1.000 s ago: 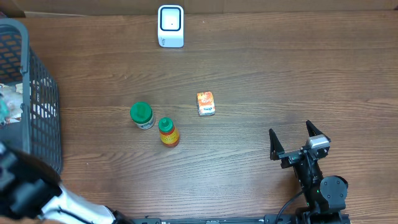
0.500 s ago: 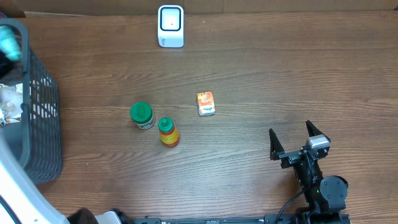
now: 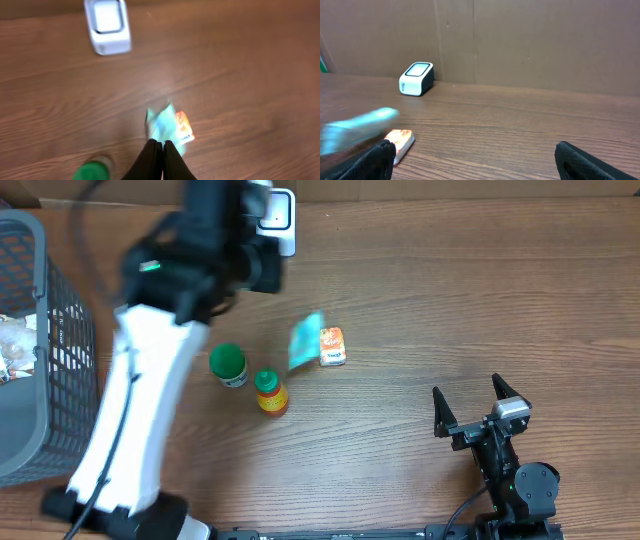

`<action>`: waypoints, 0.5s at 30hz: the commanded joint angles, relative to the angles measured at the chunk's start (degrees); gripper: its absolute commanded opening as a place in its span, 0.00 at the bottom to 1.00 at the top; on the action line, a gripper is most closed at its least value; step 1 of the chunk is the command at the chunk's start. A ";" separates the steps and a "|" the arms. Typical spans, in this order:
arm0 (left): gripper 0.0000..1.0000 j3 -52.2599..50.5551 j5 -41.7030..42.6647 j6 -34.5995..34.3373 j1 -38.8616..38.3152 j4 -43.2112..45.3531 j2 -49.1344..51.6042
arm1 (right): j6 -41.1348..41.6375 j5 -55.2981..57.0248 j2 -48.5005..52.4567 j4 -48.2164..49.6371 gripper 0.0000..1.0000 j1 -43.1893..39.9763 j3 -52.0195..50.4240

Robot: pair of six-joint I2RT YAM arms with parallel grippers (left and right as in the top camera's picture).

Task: Scan the item barcode
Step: 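Place the green wipes pack on top of the orange packet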

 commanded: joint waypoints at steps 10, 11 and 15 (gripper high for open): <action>0.26 1.95 -7.02 -0.24 -1.22 3.89 2.14 | 0.13 0.59 -0.46 0.20 1.00 -0.15 -0.57; 0.33 2.45 -7.85 -0.26 -0.37 3.78 1.53 | 0.13 0.59 -0.46 0.20 1.00 -0.15 -0.57; 0.61 3.96 -9.01 -0.59 6.45 3.67 -1.86 | 0.13 0.59 -0.46 0.20 1.00 -0.15 -0.57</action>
